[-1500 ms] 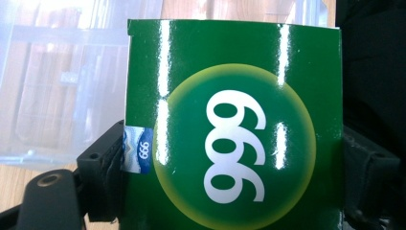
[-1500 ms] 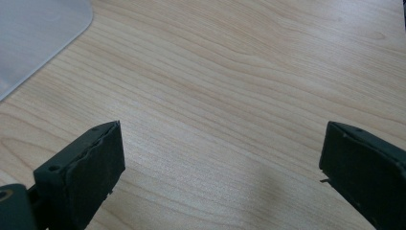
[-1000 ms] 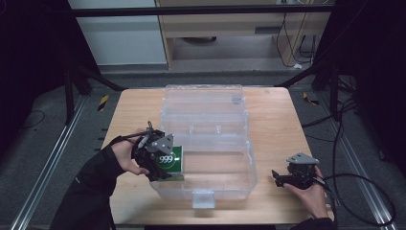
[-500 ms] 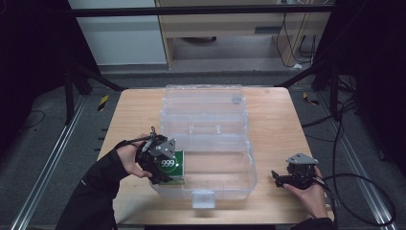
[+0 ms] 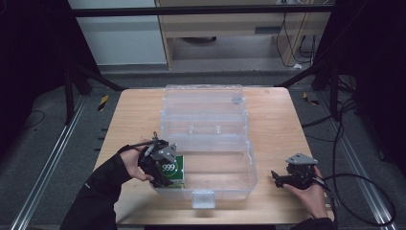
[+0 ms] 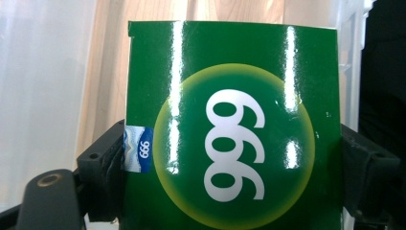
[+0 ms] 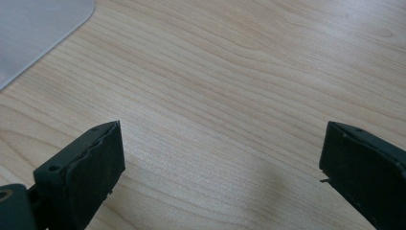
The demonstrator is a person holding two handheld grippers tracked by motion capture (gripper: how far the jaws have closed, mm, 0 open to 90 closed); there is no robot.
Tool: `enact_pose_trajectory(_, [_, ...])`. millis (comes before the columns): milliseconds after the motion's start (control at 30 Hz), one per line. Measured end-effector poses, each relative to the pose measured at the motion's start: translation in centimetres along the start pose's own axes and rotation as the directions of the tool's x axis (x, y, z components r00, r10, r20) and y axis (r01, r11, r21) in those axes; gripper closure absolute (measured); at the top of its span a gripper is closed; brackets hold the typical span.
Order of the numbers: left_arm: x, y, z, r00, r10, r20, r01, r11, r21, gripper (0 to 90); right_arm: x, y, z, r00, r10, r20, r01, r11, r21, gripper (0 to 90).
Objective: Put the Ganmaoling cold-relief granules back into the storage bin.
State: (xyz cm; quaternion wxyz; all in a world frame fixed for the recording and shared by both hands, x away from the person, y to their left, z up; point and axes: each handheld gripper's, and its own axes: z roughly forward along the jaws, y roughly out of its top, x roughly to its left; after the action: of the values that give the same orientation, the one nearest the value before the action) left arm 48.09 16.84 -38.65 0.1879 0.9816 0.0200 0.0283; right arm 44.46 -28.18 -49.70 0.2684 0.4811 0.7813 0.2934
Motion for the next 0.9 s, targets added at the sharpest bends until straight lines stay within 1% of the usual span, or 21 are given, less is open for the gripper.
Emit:
enact_pose_trajectory(133, [0.0,-0.1,0.3,1.0,-0.003,0.003,0.003,1.0,0.002,14.4,0.0,0.0,0.0,1.0,0.001,-0.002,-0.001,1.0,0.001,2.1])
enact_pose_trajectory(233, [0.1,-0.3,0.9,0.9999,-0.01,0.008,0.01,0.9999,0.003,14.1,0.0,0.0,0.0,1.0,-0.001,-0.001,0.001,1.0,0.0,2.0])
enact_pose_trajectory(267, [0.2,-0.4,1.0,0.9999,-0.005,0.009,0.004,0.9999,0.011,14.0,0.0,0.0,0.0,1.0,-0.001,-0.001,0.001,1.0,0.0,2.0])
enact_pose_trajectory(300, [0.1,-0.4,1.1,0.9998,-0.013,0.012,0.013,0.9999,0.004,13.9,0.0,0.0,0.0,1.0,-0.002,-0.001,0.002,1.0,0.0,2.0])
enact_pose_trajectory(367, [0.2,-0.5,1.4,0.9998,-0.015,0.013,0.015,0.9998,0.011,13.8,0.0,0.0,0.0,1.0,-0.002,-0.001,0.002,1.0,0.0,2.0])
enact_pose_trajectory(433, [0.1,-0.5,1.6,0.9999,-0.007,0.011,0.007,0.9997,0.024,13.6,0.0,0.0,0.0,1.0,-0.001,-0.001,0.001,1.0,0.001,2.0])
enact_pose_trajectory(700, [0.0,-0.5,1.8,1.0,-0.003,0.0,0.003,0.9994,0.036,13.0,0.0,0.0,0.0,1.0,-0.002,-0.002,0.002,1.0,0.002,2.0])
enact_pose_trajectory(833, [0.1,-0.5,1.8,1.0,0.001,0.003,-0.001,0.9991,0.043,13.1,0.0,0.0,0.0,1.0,-0.003,-0.002,0.003,1.0,0.001,2.0])
enact_pose_trajectory(900, [0.1,-0.5,1.8,1.0,-0.007,0.004,0.006,0.9993,0.038,13.1,0.0,0.0,0.0,1.0,-0.004,-0.002,0.004,1.0,0.002,1.9])
